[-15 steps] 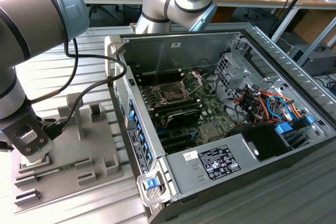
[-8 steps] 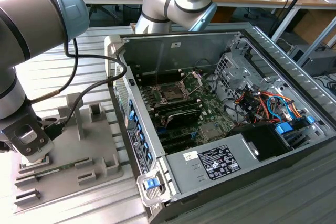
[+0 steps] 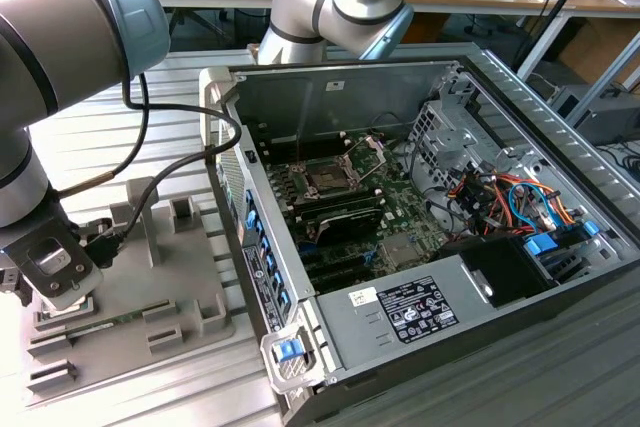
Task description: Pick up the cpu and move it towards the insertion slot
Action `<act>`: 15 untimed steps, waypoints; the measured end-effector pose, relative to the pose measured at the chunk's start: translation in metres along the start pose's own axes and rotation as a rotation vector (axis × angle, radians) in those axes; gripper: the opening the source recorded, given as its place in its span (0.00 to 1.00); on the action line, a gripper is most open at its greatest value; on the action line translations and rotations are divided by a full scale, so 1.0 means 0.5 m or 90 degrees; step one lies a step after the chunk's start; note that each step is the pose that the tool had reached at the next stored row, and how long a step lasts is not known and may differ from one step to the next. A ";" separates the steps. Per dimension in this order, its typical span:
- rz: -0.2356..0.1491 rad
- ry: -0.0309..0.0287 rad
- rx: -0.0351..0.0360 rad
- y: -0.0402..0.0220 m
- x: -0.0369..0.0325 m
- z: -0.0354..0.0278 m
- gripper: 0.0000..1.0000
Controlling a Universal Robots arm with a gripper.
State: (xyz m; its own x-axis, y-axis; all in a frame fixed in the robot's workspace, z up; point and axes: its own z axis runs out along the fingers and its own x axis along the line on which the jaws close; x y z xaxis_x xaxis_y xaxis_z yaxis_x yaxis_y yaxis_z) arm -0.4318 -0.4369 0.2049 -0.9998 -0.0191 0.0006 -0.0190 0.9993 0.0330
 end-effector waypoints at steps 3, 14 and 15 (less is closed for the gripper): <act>0.000 0.0000 0.0000 0.000 0.000 0.000 0.66; -0.009 0.0003 0.0001 -0.002 0.000 0.012 0.66; -0.013 0.0004 0.0000 -0.002 0.000 0.012 0.66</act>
State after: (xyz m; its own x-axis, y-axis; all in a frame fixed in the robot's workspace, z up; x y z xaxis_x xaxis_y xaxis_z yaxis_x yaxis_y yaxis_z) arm -0.4317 -0.4377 0.1987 -0.9992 -0.0393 0.0006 -0.0392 0.9987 0.0330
